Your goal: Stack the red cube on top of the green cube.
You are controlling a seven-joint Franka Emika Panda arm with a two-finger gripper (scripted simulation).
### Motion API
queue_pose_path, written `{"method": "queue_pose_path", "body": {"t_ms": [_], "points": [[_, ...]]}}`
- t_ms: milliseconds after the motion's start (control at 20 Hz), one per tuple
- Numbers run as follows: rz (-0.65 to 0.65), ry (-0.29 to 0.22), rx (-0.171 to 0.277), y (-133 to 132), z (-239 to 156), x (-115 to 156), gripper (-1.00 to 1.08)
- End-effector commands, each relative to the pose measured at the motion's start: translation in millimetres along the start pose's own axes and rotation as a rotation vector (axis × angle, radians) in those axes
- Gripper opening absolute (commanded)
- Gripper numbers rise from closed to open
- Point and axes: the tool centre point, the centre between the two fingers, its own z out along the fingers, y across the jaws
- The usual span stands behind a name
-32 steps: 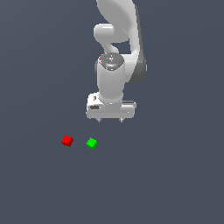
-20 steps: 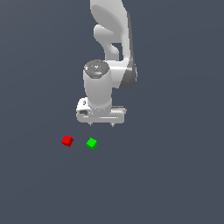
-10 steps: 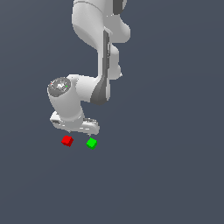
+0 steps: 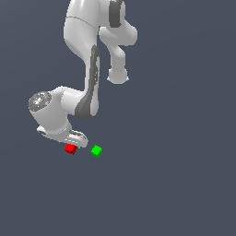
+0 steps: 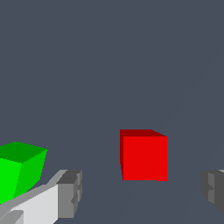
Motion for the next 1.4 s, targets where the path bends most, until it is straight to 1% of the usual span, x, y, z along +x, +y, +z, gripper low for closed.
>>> {"method": "queue_pose_path", "body": {"t_ms": [0,400,850,1150,1200,1350], "points": [[0.009,0.0,0.001,7,3,3,1.0],[0.014,-0.001,0.001,10,8,3,1.0],[0.014,-0.001,0.002,10,49,3,1.0],[0.014,-0.001,0.002,10,55,4,1.0],[0.014,-0.001,0.002,10,55,4,-1.0],[0.014,-0.001,0.002,10,55,4,-1.0]]}}
